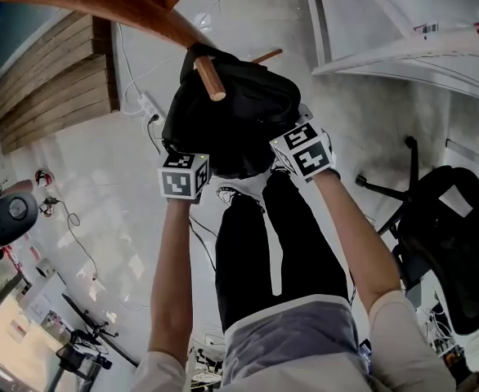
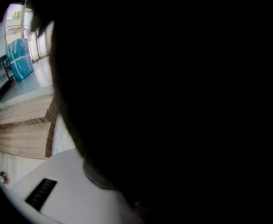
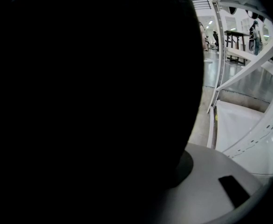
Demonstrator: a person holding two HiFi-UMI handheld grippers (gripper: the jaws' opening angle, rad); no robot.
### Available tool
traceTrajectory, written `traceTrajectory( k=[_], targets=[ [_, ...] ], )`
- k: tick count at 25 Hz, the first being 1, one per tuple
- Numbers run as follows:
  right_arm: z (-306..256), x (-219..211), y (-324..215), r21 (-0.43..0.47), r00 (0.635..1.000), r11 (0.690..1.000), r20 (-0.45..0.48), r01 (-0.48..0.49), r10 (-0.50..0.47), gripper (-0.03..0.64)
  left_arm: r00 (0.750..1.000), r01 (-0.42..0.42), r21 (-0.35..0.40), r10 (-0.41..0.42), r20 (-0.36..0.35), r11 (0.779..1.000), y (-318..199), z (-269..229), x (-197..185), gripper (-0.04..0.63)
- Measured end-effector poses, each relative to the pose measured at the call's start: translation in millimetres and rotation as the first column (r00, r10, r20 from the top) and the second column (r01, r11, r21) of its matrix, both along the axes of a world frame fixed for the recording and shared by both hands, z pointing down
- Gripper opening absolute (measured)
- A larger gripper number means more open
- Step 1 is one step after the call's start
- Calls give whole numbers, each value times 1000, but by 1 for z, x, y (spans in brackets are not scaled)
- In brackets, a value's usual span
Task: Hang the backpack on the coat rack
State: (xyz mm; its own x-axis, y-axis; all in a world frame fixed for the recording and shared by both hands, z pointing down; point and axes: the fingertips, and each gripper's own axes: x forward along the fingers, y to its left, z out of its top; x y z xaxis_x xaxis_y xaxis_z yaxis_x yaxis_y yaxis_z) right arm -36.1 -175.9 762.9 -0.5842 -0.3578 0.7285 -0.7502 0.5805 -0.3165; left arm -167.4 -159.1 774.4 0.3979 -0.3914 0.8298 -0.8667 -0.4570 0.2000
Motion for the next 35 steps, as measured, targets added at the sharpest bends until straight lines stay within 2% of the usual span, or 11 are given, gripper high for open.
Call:
traceTrajectory(
  k=[13,25,35],
  targets=[
    [13,8,-20,47,999,999,-30,-9,10,228,1000,13,56,-13,2,998,-24,15,0,196],
    [11,20,-40,45,995,994,-24,-97,98,329,991,132,93,-135,19,987,-39,18,-11,323],
    [7,23,-33,38,994,993,-16,-109,109,348,984,177,91,-179,15,980,-29,14,-22,324]
  ],
)
